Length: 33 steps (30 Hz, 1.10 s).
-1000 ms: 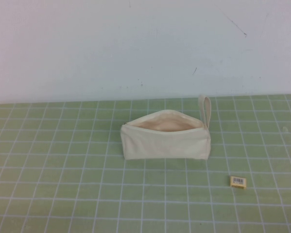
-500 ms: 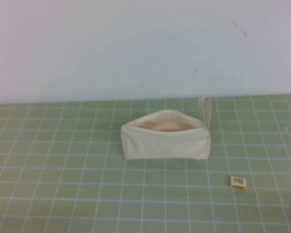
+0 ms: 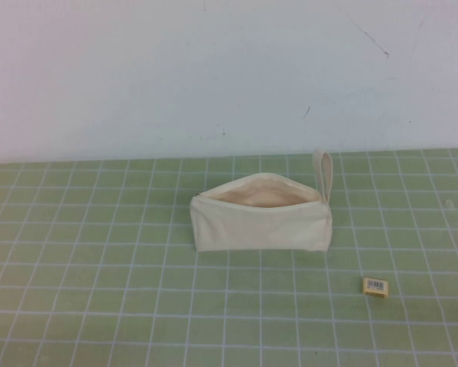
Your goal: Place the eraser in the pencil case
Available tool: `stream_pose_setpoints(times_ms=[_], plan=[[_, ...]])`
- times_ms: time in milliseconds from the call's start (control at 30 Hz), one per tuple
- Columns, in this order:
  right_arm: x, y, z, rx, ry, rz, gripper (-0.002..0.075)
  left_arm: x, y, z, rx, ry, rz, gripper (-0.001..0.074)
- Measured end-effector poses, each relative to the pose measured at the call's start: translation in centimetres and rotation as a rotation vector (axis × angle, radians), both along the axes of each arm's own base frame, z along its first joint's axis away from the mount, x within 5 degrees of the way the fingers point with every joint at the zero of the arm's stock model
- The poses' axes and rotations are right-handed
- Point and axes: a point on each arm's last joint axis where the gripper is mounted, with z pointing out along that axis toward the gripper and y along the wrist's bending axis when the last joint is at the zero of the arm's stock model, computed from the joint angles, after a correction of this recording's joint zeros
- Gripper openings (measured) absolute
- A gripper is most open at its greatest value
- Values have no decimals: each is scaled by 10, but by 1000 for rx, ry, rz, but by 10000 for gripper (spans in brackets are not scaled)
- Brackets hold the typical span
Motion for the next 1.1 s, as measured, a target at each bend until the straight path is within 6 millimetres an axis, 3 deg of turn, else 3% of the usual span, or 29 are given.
stream_pose_setpoints(times_ms=[100,167,367,533,600,700,767,967,1100], plan=[[0,-1,4,8,38,-9,-1,0,0,0,0,0,0,-1],[-4,-2,19,13,73,-25,-1,0,0,0,0,0,0,-1],[-16,-6,95,0,251,-90,-1,0,0,0,0,0,0,-1],[8,-6,144,-93,492,-66,-1,0,0,0,0,0,0,-1],[29,-2,153,-179,623,3,-1,0,0,0,0,0,0,-1],[67,3,151,-283,818,144,-1,0,0,0,0,0,0,-1],[99,6,138,-307,939,239,-1,0,0,0,0,0,0,-1],[185,19,72,-388,1207,483,-1,0,0,0,0,0,0,-1],[222,49,28,-457,1338,632,-1,0,0,0,0,0,0,-1]])
